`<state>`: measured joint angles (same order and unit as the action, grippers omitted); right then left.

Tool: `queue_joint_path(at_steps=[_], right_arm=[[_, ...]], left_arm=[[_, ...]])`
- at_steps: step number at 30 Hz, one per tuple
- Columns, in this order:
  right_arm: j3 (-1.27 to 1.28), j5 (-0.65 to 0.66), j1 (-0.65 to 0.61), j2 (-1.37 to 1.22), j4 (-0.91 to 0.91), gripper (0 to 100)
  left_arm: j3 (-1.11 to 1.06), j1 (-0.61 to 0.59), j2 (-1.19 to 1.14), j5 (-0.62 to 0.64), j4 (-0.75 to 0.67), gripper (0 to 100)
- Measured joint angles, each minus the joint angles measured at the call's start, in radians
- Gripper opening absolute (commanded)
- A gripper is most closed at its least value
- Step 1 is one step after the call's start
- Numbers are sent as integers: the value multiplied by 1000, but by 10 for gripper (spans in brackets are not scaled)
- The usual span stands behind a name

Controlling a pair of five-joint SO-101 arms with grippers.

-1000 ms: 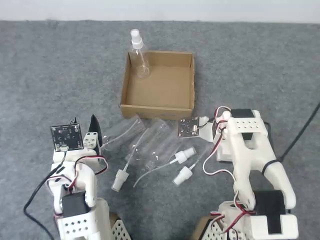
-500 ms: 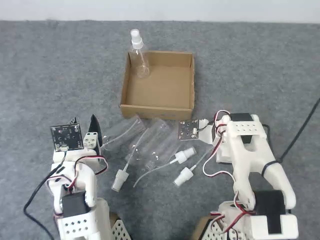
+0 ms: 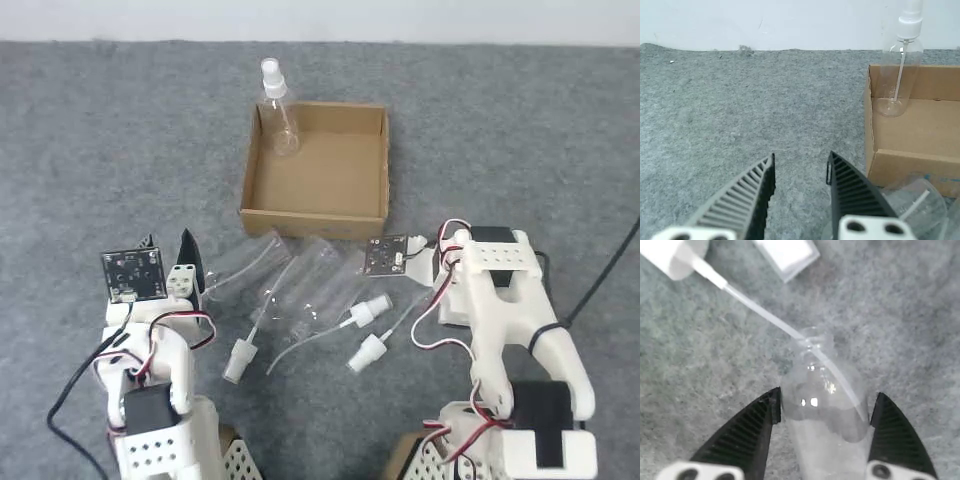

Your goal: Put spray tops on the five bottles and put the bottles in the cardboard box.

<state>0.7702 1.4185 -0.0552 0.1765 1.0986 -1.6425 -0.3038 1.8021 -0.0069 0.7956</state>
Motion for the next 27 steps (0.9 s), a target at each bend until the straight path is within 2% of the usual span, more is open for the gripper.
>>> queue_joint_path(at_steps=[2,8,16,23,27], right_arm=[[0,0,0,0,0,221],[0,0,0,0,0,68],[0,0,0,8,2,54],[0,-2,0,68,97,54],[0,-63,-2,158,143,54]], left_arm=[[0,0,0,0,0,163],[0,0,0,0,0,163],[0,0,0,0,0,163],[0,0,0,0,0,163],[0,0,0,0,0,163]])
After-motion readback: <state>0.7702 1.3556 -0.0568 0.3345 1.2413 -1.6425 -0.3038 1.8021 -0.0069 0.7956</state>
